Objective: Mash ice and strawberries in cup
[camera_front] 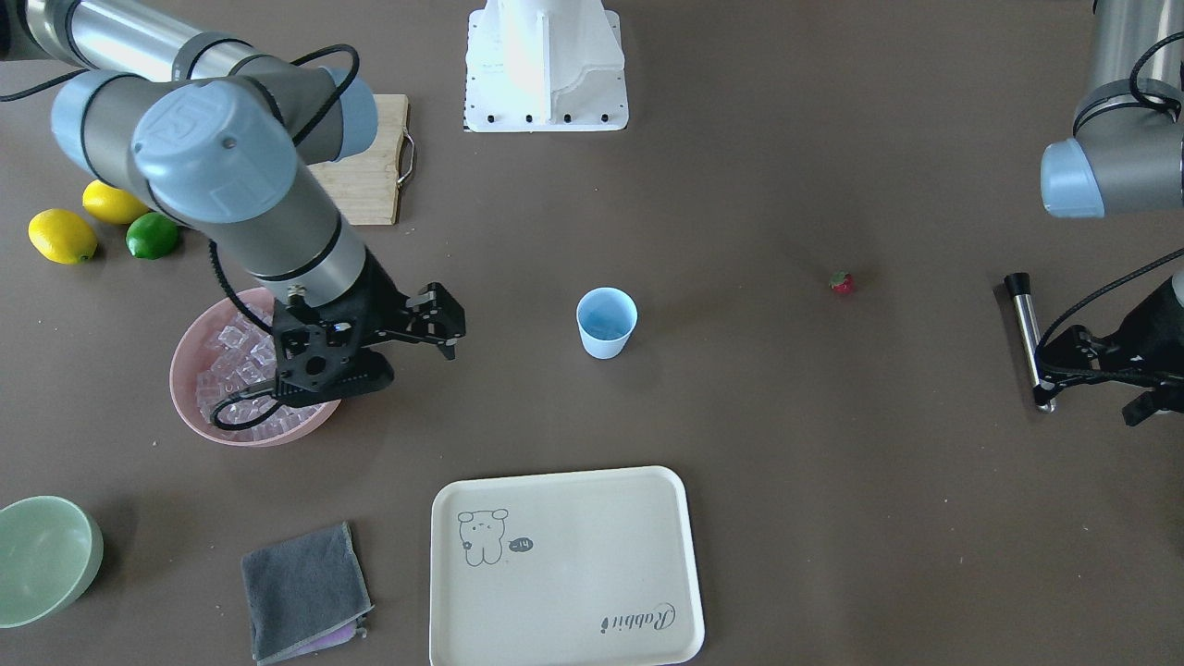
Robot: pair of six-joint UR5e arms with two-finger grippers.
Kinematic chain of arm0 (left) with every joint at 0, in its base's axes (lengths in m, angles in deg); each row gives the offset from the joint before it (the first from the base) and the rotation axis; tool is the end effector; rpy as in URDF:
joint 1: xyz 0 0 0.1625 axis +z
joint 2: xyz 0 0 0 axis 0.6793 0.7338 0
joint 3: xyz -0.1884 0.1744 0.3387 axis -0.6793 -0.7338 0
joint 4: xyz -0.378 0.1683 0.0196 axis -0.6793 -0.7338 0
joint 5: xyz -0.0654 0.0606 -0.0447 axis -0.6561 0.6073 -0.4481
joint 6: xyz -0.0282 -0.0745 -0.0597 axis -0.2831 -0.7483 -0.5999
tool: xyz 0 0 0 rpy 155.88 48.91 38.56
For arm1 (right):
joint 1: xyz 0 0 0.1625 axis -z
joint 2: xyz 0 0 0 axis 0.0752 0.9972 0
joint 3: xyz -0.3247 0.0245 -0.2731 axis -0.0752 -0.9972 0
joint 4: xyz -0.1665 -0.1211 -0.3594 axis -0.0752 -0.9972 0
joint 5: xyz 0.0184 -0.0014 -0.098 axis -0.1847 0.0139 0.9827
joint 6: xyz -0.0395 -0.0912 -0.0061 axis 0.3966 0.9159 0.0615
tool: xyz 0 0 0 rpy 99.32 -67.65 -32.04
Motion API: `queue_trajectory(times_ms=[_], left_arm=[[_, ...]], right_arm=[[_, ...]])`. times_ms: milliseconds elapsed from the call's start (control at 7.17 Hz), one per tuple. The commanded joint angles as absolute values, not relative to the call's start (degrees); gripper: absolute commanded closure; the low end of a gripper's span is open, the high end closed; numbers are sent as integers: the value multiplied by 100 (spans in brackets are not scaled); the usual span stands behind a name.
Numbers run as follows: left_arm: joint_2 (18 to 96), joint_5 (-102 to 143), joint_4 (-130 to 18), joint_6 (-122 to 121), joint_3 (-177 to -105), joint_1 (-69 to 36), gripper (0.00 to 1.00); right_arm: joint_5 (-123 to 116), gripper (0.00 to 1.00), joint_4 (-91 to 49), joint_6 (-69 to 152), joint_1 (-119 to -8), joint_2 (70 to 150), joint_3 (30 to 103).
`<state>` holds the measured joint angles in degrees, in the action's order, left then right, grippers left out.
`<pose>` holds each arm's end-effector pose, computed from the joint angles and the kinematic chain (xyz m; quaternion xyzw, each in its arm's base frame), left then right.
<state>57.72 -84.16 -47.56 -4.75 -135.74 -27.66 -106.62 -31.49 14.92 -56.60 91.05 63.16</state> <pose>0.1486 -0.6405 0.4601 0.1665 0.3740 0.0949 0.9074 -0.3703 -0.6010 0.2435 0.0685 -0.4376 -0.0685 0.8939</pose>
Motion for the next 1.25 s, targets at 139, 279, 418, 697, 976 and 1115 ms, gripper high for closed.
queue_trajectory(times_ms=[139, 279, 418, 697, 976, 1115], left_arm=[[5764, -8433, -4882, -516, -13602, -2691, 3], [5737, -8468, -4978, -525, -13681, -2691, 2], [5728, -8468, -4987, -508, -13681, -2691, 2], [5772, -8460, -4987, -516, -13629, -2638, 2], [5790, -8460, -4987, -516, -13576, -2629, 2], [5790, -8468, -4987, -525, -13611, -2629, 2]], right_arm=[[-10619, 1, -3118, 2857, -6126, 10114, 6524], [-10340, 2, -3118, 2805, -6074, 10168, 6532], [-10137, 2, -3109, 2752, -5839, 10125, 6541], [-9899, 2, -3091, 2752, -5635, 10238, 6559], [-9636, 4, -3091, 2743, -5346, 10282, 6550], [-9434, 4, -3091, 2743, -5214, 10291, 6559]])
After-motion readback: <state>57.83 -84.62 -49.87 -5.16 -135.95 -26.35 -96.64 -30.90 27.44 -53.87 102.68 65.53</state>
